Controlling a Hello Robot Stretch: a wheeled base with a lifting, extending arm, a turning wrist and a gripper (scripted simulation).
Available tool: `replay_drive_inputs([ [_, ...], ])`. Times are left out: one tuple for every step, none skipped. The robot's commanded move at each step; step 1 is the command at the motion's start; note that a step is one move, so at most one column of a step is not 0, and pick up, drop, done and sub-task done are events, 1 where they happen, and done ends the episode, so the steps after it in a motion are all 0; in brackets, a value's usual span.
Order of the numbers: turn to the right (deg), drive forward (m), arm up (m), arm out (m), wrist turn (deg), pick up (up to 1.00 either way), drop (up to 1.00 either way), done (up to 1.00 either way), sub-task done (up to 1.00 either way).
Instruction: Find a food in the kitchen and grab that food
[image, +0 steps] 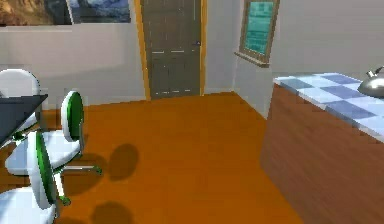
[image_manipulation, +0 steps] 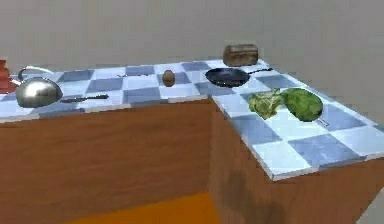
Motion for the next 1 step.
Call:
replay_drive_inputs([
  [-3.0, 0.00, 0.00, 0.00, 0.0, 0.00, 0.00, 0.00, 0.00],
])
